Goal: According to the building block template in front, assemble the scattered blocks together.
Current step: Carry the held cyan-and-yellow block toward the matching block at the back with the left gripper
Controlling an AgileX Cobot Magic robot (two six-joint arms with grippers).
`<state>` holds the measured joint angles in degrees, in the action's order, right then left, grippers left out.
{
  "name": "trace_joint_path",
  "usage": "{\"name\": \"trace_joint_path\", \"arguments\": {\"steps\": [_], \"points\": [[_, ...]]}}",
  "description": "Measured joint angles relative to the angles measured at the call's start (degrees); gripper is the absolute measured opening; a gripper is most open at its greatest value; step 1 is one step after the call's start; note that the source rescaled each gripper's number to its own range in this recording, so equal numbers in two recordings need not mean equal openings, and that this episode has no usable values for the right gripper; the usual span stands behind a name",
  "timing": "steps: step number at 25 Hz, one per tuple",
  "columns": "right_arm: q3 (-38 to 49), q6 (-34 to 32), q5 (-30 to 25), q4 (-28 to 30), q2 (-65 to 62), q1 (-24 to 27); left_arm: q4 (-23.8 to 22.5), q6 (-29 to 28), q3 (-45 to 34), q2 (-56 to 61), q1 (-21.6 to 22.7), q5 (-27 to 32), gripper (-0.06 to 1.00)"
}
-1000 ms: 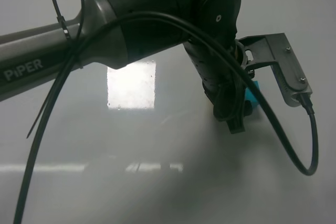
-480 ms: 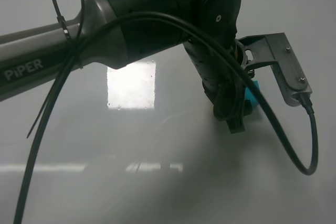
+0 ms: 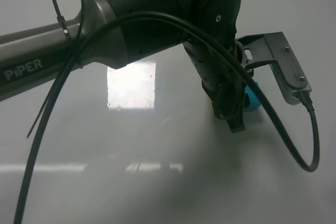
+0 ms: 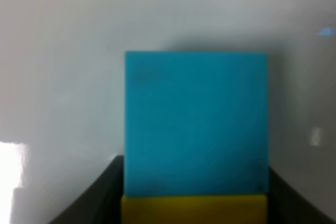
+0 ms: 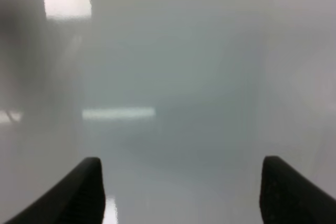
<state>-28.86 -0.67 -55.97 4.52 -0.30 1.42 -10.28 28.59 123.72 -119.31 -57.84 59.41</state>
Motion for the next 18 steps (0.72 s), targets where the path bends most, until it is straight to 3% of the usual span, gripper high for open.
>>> {"name": "trace_joint_path", "arguments": {"steps": [12,18], "points": [[0.0,0.0,0.0,0.0,0.0,0.0,-3.0,1.3,10.2,-0.3,-0.6,9.6,0.06],[0.0,0.0,0.0,0.0,0.0,0.0,-6.3,2.4,13.4,0.6,-1.0,10.6,0.06]]}}
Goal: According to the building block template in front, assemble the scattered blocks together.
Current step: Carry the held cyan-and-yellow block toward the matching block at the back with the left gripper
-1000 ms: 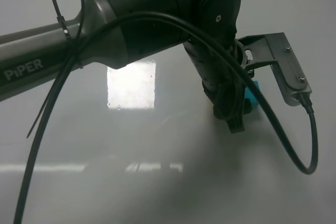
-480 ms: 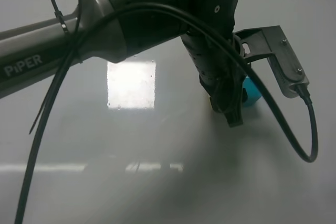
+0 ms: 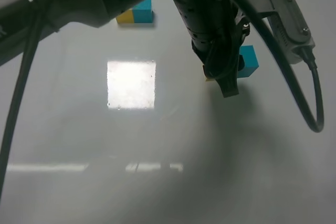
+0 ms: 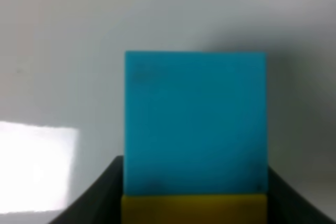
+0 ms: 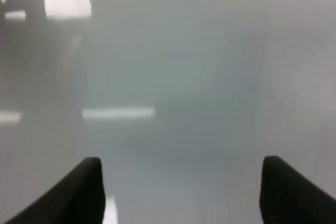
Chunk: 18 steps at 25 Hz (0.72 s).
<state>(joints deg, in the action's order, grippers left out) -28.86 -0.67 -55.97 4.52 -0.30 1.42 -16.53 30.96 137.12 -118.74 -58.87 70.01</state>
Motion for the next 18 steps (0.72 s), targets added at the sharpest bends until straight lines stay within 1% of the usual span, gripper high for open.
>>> {"name": "trace_joint_path", "arguments": {"steps": [4,8,11,13,18], "points": [[0.0,0.0,0.0,0.0,0.0,0.0,-3.6,0.0,0.1,2.6,0.0,0.1,0.06],[0.0,0.0,0.0,0.0,0.0,0.0,-5.9,0.0,-0.6,6.0,0.1,0.1,0.06],[0.0,0.0,0.0,0.0,0.0,0.0,-6.9,0.1,-5.4,9.3,1.0,0.1,0.06],[0.0,0.0,0.0,0.0,0.0,0.0,-7.1,0.1,-10.4,11.9,1.9,0.1,0.06],[0.0,0.0,0.0,0.0,0.0,0.0,-6.3,0.2,-21.3,18.6,4.8,0.2,0.06]]}}
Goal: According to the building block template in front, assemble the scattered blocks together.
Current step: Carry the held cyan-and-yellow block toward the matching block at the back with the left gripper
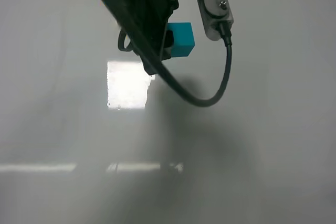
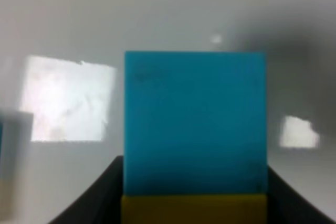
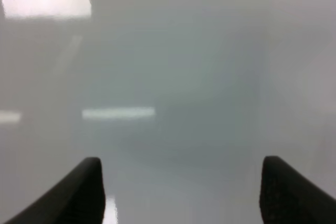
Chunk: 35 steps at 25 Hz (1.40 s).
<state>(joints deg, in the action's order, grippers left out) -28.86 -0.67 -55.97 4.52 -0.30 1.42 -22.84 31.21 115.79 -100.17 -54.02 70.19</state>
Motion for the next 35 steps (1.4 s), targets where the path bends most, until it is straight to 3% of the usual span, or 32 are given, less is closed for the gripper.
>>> {"name": "trace_joint_path", "arguments": {"steps": [6,16,23,35], "points": [[0.0,0.0,0.0,0.0,0.0,0.0,2.5,6.1,-8.1,6.1,6.1,0.0,0.06],[0.0,0.0,0.0,0.0,0.0,0.0,9.2,16.9,-9.2,6.7,15.3,-0.6,0.06],[0.0,0.0,0.0,0.0,0.0,0.0,14.8,21.4,-9.2,5.2,18.9,-2.9,0.06],[0.0,0.0,0.0,0.0,0.0,0.0,18.3,25.1,-9.3,3.0,20.3,-6.8,0.06]]}}
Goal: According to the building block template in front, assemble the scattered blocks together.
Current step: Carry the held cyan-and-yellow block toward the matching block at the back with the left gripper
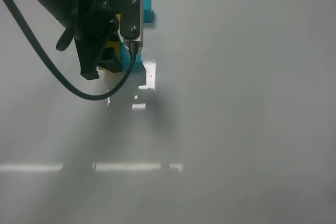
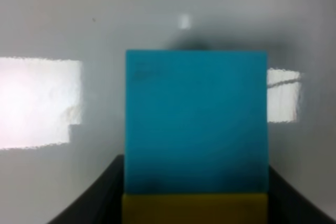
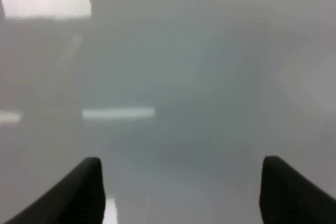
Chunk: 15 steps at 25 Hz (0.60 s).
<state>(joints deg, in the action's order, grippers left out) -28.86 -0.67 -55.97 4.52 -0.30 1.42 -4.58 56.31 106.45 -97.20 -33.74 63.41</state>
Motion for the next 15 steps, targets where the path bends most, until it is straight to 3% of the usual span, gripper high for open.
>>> {"name": "trace_joint_path", "arguments": {"steps": [8,9,12,15], "points": [[0.0,0.0,0.0,0.0,0.0,0.0,0.3,0.1,0.0,0.0,0.2,-0.2,0.06],[0.0,0.0,0.0,0.0,0.0,0.0,0.3,0.1,0.0,0.0,0.3,-0.2,0.11],[0.0,0.0,0.0,0.0,0.0,0.0,0.3,0.1,0.0,0.0,0.3,-0.3,0.46],[0.0,0.0,0.0,0.0,0.0,0.0,0.6,-0.1,0.0,0.0,0.4,-0.5,0.61]]}}
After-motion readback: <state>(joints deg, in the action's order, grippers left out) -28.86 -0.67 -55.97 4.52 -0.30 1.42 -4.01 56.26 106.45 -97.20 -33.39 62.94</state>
